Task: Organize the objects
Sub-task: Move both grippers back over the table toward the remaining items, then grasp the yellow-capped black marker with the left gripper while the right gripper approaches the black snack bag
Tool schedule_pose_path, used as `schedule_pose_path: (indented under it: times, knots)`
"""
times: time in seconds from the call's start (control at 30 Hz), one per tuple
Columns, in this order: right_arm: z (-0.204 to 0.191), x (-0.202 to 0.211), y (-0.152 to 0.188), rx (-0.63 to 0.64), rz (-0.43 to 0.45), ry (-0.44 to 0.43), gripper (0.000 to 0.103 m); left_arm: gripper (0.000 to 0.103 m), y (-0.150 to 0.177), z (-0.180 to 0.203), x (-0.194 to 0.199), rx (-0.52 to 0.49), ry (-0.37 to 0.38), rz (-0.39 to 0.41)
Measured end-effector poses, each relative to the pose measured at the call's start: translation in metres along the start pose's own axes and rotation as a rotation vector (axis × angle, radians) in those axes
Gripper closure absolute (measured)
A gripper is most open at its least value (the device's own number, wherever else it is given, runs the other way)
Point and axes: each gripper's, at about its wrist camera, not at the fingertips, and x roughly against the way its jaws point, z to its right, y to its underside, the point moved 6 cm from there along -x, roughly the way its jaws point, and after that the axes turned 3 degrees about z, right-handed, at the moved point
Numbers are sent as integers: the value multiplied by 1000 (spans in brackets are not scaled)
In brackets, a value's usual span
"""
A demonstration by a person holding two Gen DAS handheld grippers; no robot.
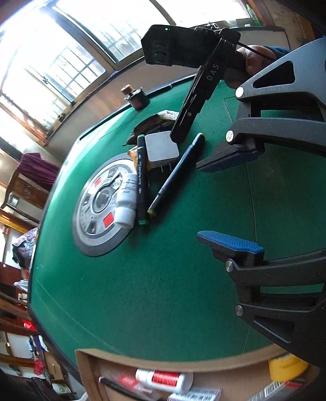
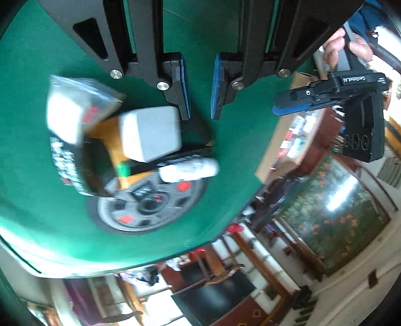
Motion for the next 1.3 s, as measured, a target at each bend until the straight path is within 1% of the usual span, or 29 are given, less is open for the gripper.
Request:
schedule_pose_path:
  times: [0.1,0.2,0.27,0.33,0.37,0.4,0.43,0.47,0.5,0.53,0.57,0.6,0.63,0.67,0.77,0.8,0.87,0.9,0.97,1.0,1.03,1.07,1.13,1.2,1.23,1.3]
  knots:
    - [9,-2,2,-45,-35,-9,86,55,2,4,-10,-6,-11,-22]
    - [9,-8,8,-43,-65,4,86,55,1,6,-13,-7,-20,-26]
    - [1,-11,11,-23,-71,-5,86,55,0,4,-14,1,-29,-23]
    - [-9,-18,18,-10,-111,-54,86,55,-1,0,-14,13,-41,-22]
    - [-14,-22,22,-12,-141,-99,86,55,-2,-2,-14,23,-44,-20]
    - [-23,-25,27,-19,-176,-169,86,55,-4,-3,-14,31,-45,-17]
    - [-29,-24,28,-24,-180,-214,86,55,-5,-4,-13,38,-45,-13]
    - [-31,-21,26,-23,-162,-227,86,55,-6,-5,-13,45,-48,-7]
    - [-28,-14,20,-17,-126,-205,86,55,-7,-5,-13,51,-51,-5]
    - [-22,-9,15,-11,-97,-158,86,55,-8,-4,-14,54,-50,-5]
    - [-13,-5,11,-8,-74,-98,83,55,-9,-3,-14,57,-47,-2]
    - [0,-4,9,-25,-68,-33,78,55,-9,-2,-14,59,-46,2]
    - [8,-4,9,-51,-72,-15,77,55,-10,-1,-15,58,-44,3]
    - [12,-2,7,-72,-61,-16,77,55,-10,0,-15,55,-41,5]
    - [18,-3,6,-70,-61,34,77,55,-10,0,-13,57,-36,9]
    - [19,-4,8,-76,-71,36,77,55,-9,0,-12,56,-35,7]
    - [13,-10,13,-94,-109,-17,77,55,-7,-2,-11,56,-33,7]
    - [8,-12,16,-102,-127,-61,77,55,-6,-3,-11,57,-34,7]
    - [-11,-18,22,-102,-183,-202,77,55,-3,-8,-11,66,-35,-1]
    - [-18,-18,23,-98,-183,-246,77,55,-3,-9,-11,72,-33,-3]
    - [-19,-15,20,-91,-173,-261,77,55,-2,-10,-12,77,-29,-4]
    - [-19,-12,17,-81,-157,-256,77,55,-2,-10,-13,75,-30,-5]
    - [-7,0,8,-102,-88,-208,77,55,-2,-7,-18,59,-37,-21]
    - [7,12,1,-143,-32,-173,77,55,-1,1,-26,39,-31,-55]
    - [17,21,-3,-164,16,-143,77,55,-2,5,-30,31,-30,-60]
    - [29,36,-11,-191,82,-122,77,55,-2,16,-36,-1,-41,-66]
